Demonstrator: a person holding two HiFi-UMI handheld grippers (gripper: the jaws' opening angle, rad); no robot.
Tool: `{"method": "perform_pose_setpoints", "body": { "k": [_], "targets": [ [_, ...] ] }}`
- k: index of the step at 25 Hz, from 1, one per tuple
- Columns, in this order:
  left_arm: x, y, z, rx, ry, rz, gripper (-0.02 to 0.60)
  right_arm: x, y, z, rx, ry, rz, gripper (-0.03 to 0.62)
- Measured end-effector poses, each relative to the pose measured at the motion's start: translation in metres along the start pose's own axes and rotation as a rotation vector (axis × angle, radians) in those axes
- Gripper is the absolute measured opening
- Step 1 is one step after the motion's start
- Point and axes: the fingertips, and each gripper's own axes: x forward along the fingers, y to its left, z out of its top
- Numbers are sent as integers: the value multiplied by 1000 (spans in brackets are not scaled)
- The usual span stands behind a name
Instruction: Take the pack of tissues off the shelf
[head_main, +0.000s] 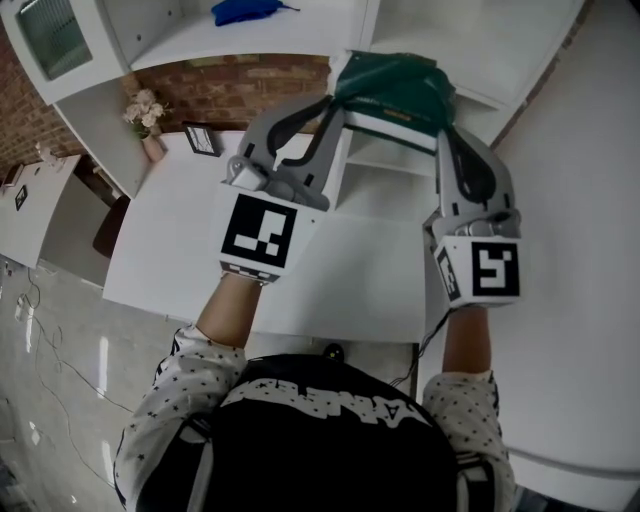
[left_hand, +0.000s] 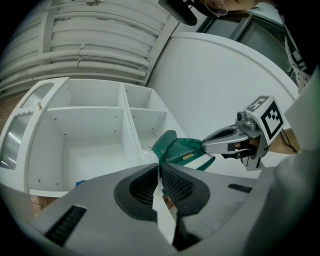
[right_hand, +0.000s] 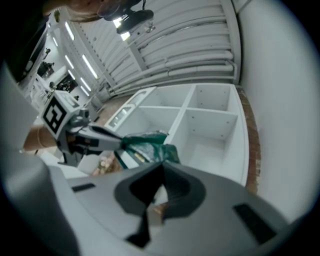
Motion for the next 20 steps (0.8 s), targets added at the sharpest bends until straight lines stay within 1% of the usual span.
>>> {"method": "perform_pose_setpoints", "body": {
  "k": [4, 8, 13, 17, 20],
  "targets": [
    [-14, -3, -22, -7, 30, -1, 52, -3, 21, -13, -7, 4, 8, 32],
    [-27, -1, -44, -33, 65, 4, 52, -2, 42, -26, 21, 10, 24, 32],
    [-44, -3, -59, -49, 101, 9, 52, -6, 60, -35, -3, 29, 21, 31],
    [-55, -3, -69, -31, 123, 15, 52, -9, 74, -40, 13, 36, 33, 31],
    [-69, -5, -79, -45, 136, 27, 52, -14, 89, -48, 8, 46, 33, 31]
  ]
}}
